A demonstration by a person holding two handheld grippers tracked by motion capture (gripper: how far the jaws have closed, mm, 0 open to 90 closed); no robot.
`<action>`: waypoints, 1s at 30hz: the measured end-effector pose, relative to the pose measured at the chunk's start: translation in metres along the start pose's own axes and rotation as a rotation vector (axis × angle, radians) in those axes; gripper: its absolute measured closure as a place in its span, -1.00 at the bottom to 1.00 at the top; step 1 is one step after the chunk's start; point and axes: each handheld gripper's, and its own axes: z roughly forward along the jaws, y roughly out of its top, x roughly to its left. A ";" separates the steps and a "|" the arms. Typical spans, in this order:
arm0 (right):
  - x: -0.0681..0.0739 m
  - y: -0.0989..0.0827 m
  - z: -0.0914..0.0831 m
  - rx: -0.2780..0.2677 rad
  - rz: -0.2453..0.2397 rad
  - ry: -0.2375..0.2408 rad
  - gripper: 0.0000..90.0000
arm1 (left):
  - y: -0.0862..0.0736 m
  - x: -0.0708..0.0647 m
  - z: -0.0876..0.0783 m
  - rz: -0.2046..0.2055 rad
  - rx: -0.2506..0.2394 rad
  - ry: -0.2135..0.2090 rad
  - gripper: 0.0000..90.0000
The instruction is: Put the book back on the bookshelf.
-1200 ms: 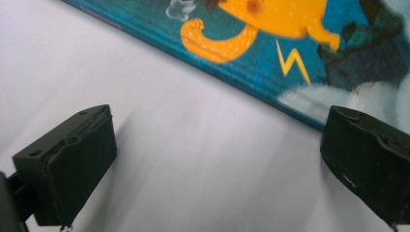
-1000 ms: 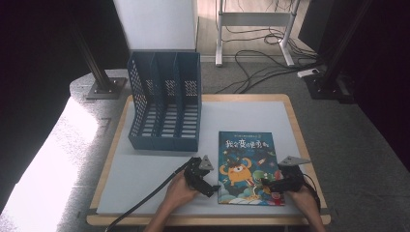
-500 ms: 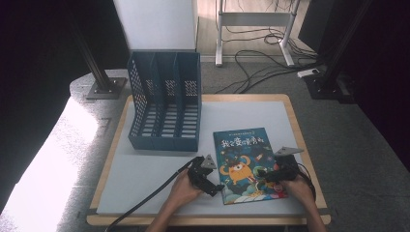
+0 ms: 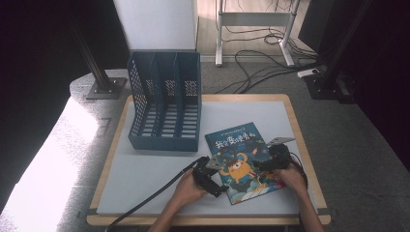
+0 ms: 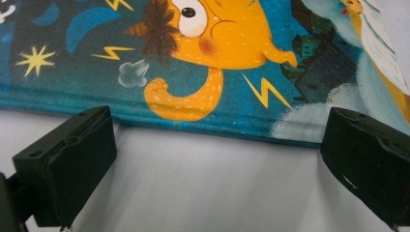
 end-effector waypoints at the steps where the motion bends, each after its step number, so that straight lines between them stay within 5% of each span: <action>1: 0.000 0.001 0.001 0.000 0.004 -0.001 -1.00 | 0.000 0.000 0.000 0.000 0.000 -0.001 -1.00; 18: -0.009 -0.013 -0.021 -0.004 0.007 0.015 -0.82 | 0.000 -0.002 0.001 0.022 0.003 -0.003 -1.00; 23: -0.009 -0.025 -0.028 -0.014 0.024 0.072 -0.72 | 0.001 -0.002 0.001 0.025 0.006 -0.004 -1.00; 25: -0.008 -0.025 -0.029 -0.016 0.042 0.083 -0.72 | 0.001 -0.002 0.001 0.024 0.005 -0.005 -1.00; 28: -0.012 -0.024 -0.033 -0.026 0.154 0.127 -0.73 | 0.000 -0.002 0.001 0.023 0.005 -0.005 -1.00; 30: -0.016 -0.023 -0.035 -0.037 0.189 0.155 -0.72 | 0.001 -0.002 0.001 0.022 0.006 -0.006 -1.00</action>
